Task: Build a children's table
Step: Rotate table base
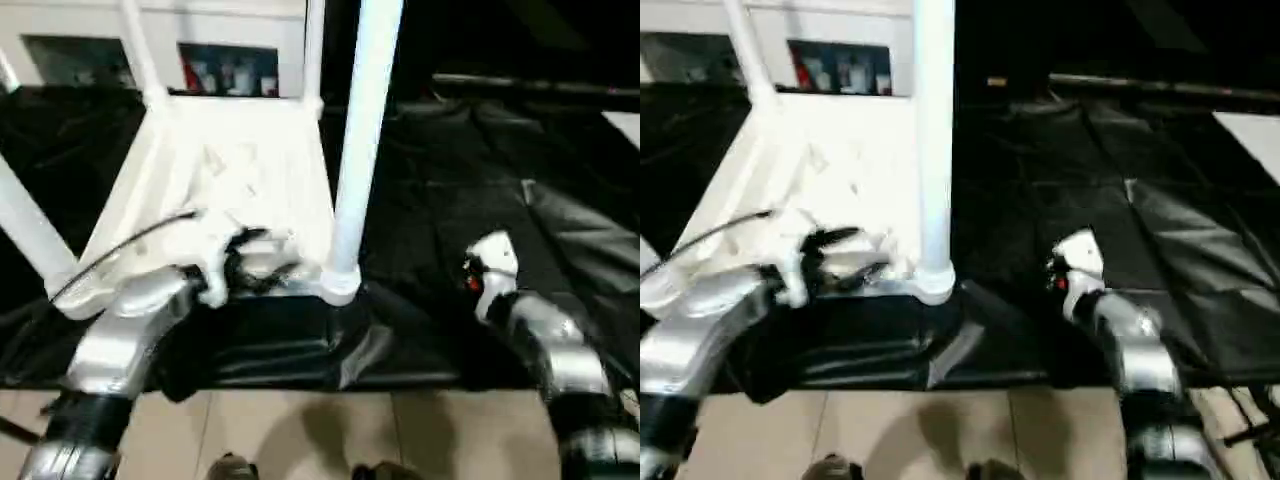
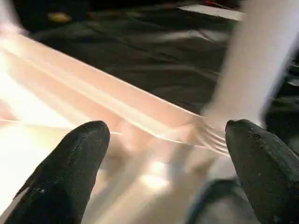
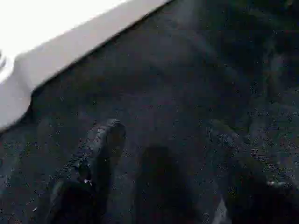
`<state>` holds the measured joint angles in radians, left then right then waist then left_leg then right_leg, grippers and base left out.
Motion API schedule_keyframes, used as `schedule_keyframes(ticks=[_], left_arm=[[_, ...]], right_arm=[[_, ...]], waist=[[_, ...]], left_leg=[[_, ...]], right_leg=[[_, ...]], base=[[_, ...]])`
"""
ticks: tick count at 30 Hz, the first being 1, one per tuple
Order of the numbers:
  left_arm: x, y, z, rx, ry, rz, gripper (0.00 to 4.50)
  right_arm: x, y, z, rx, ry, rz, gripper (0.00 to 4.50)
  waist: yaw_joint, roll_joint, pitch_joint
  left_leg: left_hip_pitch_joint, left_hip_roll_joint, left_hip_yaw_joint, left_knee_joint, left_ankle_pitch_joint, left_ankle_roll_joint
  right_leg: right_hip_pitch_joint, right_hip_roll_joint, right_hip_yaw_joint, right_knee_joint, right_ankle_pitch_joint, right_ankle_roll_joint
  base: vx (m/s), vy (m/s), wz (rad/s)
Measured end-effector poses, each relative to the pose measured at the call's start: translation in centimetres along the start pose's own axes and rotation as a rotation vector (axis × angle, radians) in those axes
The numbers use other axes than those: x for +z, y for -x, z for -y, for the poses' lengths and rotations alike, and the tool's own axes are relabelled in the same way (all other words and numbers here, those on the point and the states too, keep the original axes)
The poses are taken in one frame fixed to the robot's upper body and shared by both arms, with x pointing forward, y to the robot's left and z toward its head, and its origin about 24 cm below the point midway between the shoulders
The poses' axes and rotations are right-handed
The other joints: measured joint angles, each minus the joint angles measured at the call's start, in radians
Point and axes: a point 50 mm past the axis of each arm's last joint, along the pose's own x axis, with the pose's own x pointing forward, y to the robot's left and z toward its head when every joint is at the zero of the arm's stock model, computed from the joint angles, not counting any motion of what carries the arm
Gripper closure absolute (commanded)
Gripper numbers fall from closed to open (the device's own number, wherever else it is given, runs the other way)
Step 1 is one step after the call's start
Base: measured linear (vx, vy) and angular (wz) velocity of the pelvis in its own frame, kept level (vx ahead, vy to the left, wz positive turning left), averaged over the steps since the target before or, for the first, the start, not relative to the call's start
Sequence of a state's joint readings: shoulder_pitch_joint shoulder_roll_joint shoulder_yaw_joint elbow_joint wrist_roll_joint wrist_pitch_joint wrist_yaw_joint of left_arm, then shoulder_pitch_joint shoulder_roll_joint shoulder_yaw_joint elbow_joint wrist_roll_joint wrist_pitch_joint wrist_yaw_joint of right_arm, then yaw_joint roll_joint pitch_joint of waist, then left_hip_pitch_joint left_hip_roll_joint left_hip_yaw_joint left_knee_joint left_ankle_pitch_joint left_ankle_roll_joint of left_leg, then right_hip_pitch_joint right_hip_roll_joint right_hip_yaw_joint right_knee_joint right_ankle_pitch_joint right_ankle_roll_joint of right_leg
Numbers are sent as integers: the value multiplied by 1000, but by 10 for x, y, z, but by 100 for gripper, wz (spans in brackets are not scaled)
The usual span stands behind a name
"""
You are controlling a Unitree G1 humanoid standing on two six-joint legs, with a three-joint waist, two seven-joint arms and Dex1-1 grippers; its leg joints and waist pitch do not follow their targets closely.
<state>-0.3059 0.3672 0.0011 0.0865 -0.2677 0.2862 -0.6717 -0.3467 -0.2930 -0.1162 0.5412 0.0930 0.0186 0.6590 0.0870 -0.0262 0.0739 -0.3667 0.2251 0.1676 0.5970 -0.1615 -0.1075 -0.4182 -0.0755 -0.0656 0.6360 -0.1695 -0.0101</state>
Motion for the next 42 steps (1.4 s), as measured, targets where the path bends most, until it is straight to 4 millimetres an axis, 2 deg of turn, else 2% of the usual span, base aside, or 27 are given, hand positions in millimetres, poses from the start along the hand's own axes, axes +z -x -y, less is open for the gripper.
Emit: schedule_keyframes(ticks=[4,6,9,12,13,15,17,18,19,20,21,22,23,24,25,26,28,30,33,34,36,37,38,39,40,41,42], left_arm=[[12,-1,4,158,39,128,6],[4,1,8,260,48,121,6],[-11,5,12,348,77,81,6],[-14,5,13,379,81,74,6],[-14,6,14,386,83,74,6],[-16,5,19,389,85,72,6],[-20,6,24,400,84,61,6],[-21,6,25,408,87,56,6],[-23,7,25,414,90,50,6],[-27,10,26,431,94,39,6],[-31,13,26,446,99,26,6],[-33,15,25,458,100,19,6],[-32,15,25,462,98,21,6],[-32,14,25,462,97,22,6],[-32,14,25,463,97,23,6],[-32,14,25,462,99,23,6],[-31,12,27,460,106,29,6],[-30,6,32,435,107,34,6],[-30,6,33,436,107,33,6],[-30,7,31,444,107,33,6],[-31,9,30,453,106,27,6],[-33,11,30,462,108,23,6],[-36,16,27,486,107,9,6],[-35,18,25,495,101,9,6],[-33,13,28,489,106,19,6],[-31,4,40,448,124,38,6],[-31,4,43,440,122,37,6]], right_arm=[[12,2,-7,-98,9,65,142],[3,9,-15,-135,-26,56,142],[-6,16,-18,-195,-92,44,142],[0,18,-16,-221,-81,64,142],[2,18,-16,-221,-74,71,142],[1,20,-16,-225,-65,67,142],[3,21,-15,-234,-49,70,142],[4,22,-15,-239,-46,71,142],[4,22,-14,-244,-47,71,142],[5,21,-16,-248,-53,74,142],[8,20,-17,-248,-53,84,142],[9,20,-17,-250,-50,91,142],[9,21,-16,-261,-49,92,142],[9,21,-16,-271,-51,90,142],[8,22,-15,-279,-53,88,142],[8,22,-15,-283,-56,83,142],[7,23,-14,-287,-50,77,142],[3,27,-12,-299,-46,61,142],[-1,28,-15,-295,-53,45,142],[0,27,-17,-287,-49,47,142],[2,24,-21,-260,-44,54,142],[1,22,-25,-232,-38,45,142],[2,16,-34,-175,-12,32,142],[2,16,-39,-137,13,23,142],[-4,23,-37,-125,27,-5,142],[-16,31,-34,-131,19,-56,142],[-16,31,-32,-135,18,-56,142]], waist=[[3,-3,-4],[2,-7,-7],[-3,-7,-7],[-11,-7,-7],[-13,-2,-7],[-30,0,-7],[-34,6,-2],[-34,6,-2],[-35,1,-1],[-27,-6,5],[-20,2,6],[-16,7,6],[-22,16,5],[-31,14,3],[-39,11,2],[-56,6,-1],[-70,3,-11],[-81,7,-16],[-82,6,-36],[-82,6,-39],[-84,-1,-45],[-86,-11,-50],[-86,-29,-54],[-85,-45,-61],[-89,-48,-58],[-73,-47,-56],[-49,-46,-56]], left_leg=[[1,0,0,-2,0,0],[1,0,0,-2,0,0],[-2,0,-1,-2,0,1],[2,-1,-1,-5,-2,3],[-5,-8,-21,-8,-2,4],[-4,-17,-59,-14,-5,7],[-6,-17,-78,-14,-5,8],[-5,-16,-77,-16,-5,8],[8,-16,-68,-12,-6,8],[32,-11,-37,0,-34,8],[47,-8,-28,22,-71,13],[58,-5,-25,26,-89,14],[67,2,-26,24,-90,13],[72,4,-28,24,-90,13],[78,8,-31,23,-90,12],[85,2,-31,22,-90,12],[84,-6,-27,20,-95,6],[82,-13,-27,12,-95,8],[80,-20,-28,1,-107,27],[82,-24,-30,1,-115,36],[87,-37,-48,2,-135,69],[94,-46,-61,2,-144,86],[105,-66,-100,1,-164,110],[86,-105,-146,29,-179,150],[43,-106,-155,110,-182,248],[-13,-110,-129,180,-161,296],[-34,-116,-105,156,-148,267]], right_leg=[[4,0,-1,-6,-1,1],[5,0,-1,-9,-1,2],[4,0,-2,-16,0,4],[9,0,-4,-28,2,7],[20,-11,-27,-35,1,9],[55,-24,-80,-61,-4,13],[81,-35,-115,-56,-36,15],[85,-34,-112,-40,-59,15],[84,-36,-104,-30,-74,14],[91,-34,-87,-24,-74,14],[107,-39,-89,-27,-74,14],[117,-39,-93,-31,-74,15],[133,-38,-101,-40,-76,17],[139,-36,-102,-44,-81,20],[140,-35,-90,-40,-82,20],[142,-33,-79,-38,-82,20],[147,-32,-66,-41,-82,21],[147,-24,-54,-54,-84,30],[147,-17,-40,-62,-98,29],[147,-15,-37,-58,-108,29],[139,-16,-26,-35,-137,13],[120,-21,-16,-7,-152,10],[92,-23,-2,53,-161,6],[103,-29,4,33,-183,48],[128,-22,11,31,-198,55],[167,-16,15,3,-206,58],[186,-5,30,-17,-207,59]], base=[[0,0,0],[0,0,0],[0,0,0],[0,0,0],[0,0,0],[6,7,22],[43,-4,51],[51,-33,60],[48,-65,57],[48,-65,57],[63,-45,22],[101,15,-12],[101,15,-12],[130,53,-18],[127,43,-19],[127,43,-19],[134,42,-17],[157,48,-12],[202,7,6],[268,0,11],[262,-10,13],[212,-68,-1],[212,-68,-1],[172,-91,-11],[175,9,54],[175,9,54],[164,97,73]])
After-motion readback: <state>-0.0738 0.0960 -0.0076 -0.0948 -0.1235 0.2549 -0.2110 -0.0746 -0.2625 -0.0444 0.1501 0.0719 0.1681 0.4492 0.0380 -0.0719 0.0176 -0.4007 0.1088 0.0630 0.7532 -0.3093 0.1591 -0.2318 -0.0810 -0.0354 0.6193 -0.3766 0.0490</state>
